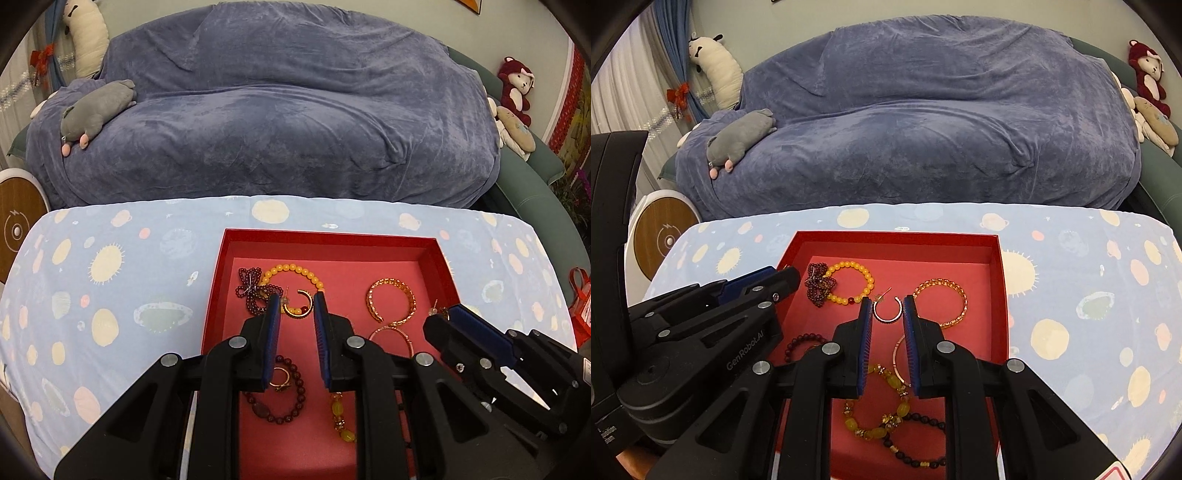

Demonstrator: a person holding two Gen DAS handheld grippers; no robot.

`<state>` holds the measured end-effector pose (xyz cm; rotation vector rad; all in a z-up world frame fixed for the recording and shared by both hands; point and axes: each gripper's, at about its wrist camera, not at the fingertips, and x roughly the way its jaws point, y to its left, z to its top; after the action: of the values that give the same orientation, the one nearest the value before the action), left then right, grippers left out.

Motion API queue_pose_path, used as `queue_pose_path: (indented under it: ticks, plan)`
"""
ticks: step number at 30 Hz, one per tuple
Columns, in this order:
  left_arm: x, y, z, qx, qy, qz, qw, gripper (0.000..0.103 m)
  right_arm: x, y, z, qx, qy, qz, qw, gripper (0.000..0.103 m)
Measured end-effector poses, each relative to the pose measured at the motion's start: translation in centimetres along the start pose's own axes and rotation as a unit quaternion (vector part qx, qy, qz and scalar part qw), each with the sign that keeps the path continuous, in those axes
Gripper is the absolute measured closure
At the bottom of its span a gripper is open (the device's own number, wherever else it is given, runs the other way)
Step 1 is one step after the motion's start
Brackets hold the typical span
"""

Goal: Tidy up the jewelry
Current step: 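Carry both earrings into the red box and open both tools to release them, then withdraw both open tools from the box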

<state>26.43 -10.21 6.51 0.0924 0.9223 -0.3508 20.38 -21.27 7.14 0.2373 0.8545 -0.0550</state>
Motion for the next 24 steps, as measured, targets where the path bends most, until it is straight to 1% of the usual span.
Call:
queue_pose_path:
  ticks: [5, 10, 13, 14, 16, 22, 24]
  plan:
    - [2.0, 0.2, -0.2, 0.003, 0.015, 0.006, 0.9999, 0.085, 2.0, -0.2, -0.3, 0.000, 0.012, -0.003, 1.000, 0.086]
    - [3.3, 0.1, -0.3, 0.007, 0.025, 0.007, 0.9996, 0.085, 3.1, -0.7, -0.5, 0.008, 0.019, -0.003, 1.000, 0.086]
    - [3.7, 0.1, -0.5, 0.002, 0.030, 0.005, 0.9995, 0.083, 3.6, -0.9, -0.5, 0.010, 0.026, 0.004, 1.000, 0.086]
    - [3.8, 0.1, -0.6, 0.001, 0.032, 0.004, 0.9995, 0.078, 3.7, -1.0, -0.5, 0.010, 0.028, 0.006, 1.000, 0.085]
    - [3.8, 0.1, -0.7, 0.006, 0.028, 0.012, 0.9995, 0.073, 3.9, -1.0, -0.6, 0.005, 0.028, 0.002, 1.000, 0.083]
    - [4.2, 0.6, -1.6, 0.000, 0.039, 0.016, 0.9991, 0.072, 4.0, -1.1, -1.3, 0.009, 0.030, -0.005, 0.999, 0.070]
    - [4.1, 0.6, -2.0, 0.002, 0.041, 0.018, 0.9990, 0.072, 3.9, -1.1, -1.6, 0.007, 0.031, -0.006, 0.999, 0.070]
